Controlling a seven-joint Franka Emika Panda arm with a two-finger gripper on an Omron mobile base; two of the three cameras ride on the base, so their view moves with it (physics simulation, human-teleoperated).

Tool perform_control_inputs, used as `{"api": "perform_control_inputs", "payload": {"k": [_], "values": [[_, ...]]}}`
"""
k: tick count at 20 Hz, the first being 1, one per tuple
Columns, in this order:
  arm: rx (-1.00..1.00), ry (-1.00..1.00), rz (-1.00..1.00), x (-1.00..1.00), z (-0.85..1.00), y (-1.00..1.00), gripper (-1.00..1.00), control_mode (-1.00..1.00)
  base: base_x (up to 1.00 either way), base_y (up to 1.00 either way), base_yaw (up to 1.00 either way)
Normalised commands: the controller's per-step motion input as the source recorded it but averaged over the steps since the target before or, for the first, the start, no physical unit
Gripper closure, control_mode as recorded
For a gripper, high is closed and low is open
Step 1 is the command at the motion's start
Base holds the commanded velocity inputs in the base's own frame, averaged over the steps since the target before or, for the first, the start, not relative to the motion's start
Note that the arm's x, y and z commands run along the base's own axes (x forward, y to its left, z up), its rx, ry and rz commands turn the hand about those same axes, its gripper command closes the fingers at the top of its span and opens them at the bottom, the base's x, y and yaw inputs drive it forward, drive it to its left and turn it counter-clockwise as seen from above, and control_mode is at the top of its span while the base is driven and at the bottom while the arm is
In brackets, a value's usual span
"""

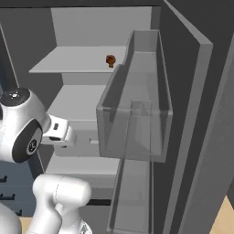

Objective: Place one sweet potato and one chicken drumstick in each tupperware on the nearby counter, to pack two identical lunches.

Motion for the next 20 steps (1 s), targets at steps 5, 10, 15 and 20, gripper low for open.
{"api": "perform_control_inputs", "payload": {"k": [5, 10, 15, 20], "values": [[-0.04, -0.37, 0.0, 0.03, 0.76, 0.04, -1.0, -1.0, 0.0, 0.0, 0.0], [-0.02, -0.28, 0.0, 0.41, 1.0, 0.0, -1.0, -1.0, 0.0, 0.0, 0.0], [-0.01, -0.2, -0.01, 0.74, 1.0, 0.0, -1.0, -1.0, 0.0, 0.0, 0.0], [0.0, -0.19, -0.04, 1.0, 0.95, 0.0, -1.0, -1.0, 0.0, 0.0, 0.0]]}}
